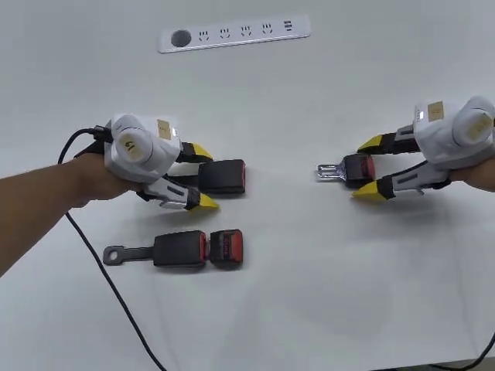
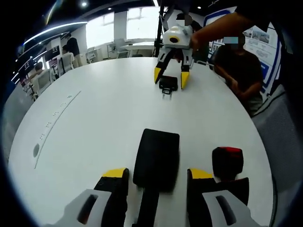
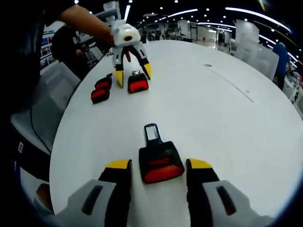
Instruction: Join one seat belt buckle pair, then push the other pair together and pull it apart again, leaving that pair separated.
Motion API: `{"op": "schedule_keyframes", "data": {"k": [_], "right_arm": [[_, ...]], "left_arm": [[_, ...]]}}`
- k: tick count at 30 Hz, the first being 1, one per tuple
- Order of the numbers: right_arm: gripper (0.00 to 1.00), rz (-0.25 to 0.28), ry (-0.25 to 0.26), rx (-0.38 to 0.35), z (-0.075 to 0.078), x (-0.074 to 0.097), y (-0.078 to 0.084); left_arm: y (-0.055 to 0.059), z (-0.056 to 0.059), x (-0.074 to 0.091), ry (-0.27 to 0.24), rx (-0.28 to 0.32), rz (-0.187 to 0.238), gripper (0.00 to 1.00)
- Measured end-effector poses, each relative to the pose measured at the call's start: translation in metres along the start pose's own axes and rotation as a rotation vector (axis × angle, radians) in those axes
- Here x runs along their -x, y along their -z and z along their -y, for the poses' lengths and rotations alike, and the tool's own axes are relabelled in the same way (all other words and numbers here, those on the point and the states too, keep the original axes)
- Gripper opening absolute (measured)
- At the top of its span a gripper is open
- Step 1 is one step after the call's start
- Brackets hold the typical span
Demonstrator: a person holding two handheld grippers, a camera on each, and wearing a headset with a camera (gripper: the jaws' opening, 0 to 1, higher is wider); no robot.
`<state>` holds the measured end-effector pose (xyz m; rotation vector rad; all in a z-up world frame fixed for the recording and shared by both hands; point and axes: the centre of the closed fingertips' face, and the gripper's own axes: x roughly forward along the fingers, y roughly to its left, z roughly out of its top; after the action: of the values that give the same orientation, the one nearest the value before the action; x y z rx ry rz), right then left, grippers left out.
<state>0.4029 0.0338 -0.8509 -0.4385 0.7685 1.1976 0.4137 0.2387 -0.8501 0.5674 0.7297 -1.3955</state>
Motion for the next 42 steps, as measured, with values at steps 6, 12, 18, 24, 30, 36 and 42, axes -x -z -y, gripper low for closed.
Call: {"op": "schedule_keyframes", "data": {"k": [6, 12, 18, 24, 30, 36, 42], "right_arm": [[0.38, -0.027, 0.009, 0.038, 0.006, 0.0, 0.003], [0.36, -0.04, 0.006, 0.055, 0.007, 0.0, 0.005], [0.35, -0.016, 0.003, 0.025, 0.008, 0.0, 0.005], [0.35, 0.004, 0.0, 0.033, 0.007, 0.0, 0.005], [0.35, 0.022, 0.004, 0.037, 0.007, -0.001, 0.005], [0.35, 0.025, 0.008, 0.043, 0.006, -0.002, 0.004], [0.35, 0.039, 0.01, 0.043, 0.0, -0.011, -0.005]], "left_arm": [[0.0, 0.0, -0.004, 0.005, -0.049, -0.003, 0.42], [0.001, -0.005, -0.004, -0.005, -0.063, -0.02, 0.35], [-0.001, -0.006, -0.005, -0.011, -0.079, -0.028, 0.34], [0.0, -0.007, -0.004, -0.024, -0.064, -0.027, 0.34], [0.0, -0.007, -0.005, -0.021, -0.073, -0.04, 0.34], [0.0, -0.007, -0.005, -0.012, -0.086, -0.06, 0.34], [0.0, -0.007, -0.005, -0.013, -0.084, -0.074, 0.34]]}}
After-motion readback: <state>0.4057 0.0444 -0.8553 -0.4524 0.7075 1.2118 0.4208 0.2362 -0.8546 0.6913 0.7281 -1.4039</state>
